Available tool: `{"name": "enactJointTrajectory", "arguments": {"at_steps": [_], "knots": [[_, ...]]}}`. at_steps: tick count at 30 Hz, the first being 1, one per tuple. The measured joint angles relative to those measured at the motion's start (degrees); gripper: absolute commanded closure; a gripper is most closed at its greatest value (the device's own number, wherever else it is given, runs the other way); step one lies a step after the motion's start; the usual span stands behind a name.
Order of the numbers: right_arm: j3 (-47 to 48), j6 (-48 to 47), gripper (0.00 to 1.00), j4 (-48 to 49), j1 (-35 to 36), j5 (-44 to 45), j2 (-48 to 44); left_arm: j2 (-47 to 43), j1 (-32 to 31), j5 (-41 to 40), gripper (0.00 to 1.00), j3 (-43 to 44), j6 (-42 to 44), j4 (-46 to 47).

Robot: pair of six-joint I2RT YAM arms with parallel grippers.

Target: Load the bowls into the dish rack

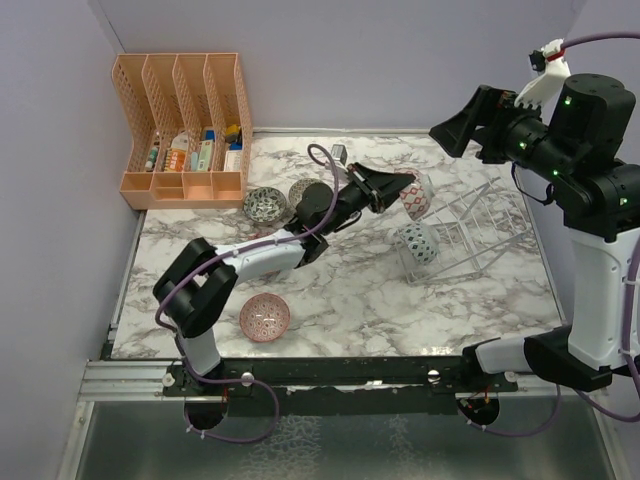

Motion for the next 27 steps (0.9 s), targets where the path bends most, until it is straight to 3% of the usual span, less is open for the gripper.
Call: {"name": "enactJointTrajectory", "arguments": {"at_steps": [8, 27], "knots": [[-0.92, -0.02, 0.01, -0.02, 0.0, -0.07, -0.13, 9.2, -4.28, -6.67, 1.0, -0.09, -5.7, 11.34], [-1.2, -1.11, 0.01, -0.09, 0.0, -0.11, 0.48, 22.36, -8.22, -15.58, 1.0, 2.58, -12.0, 23.98]]}}
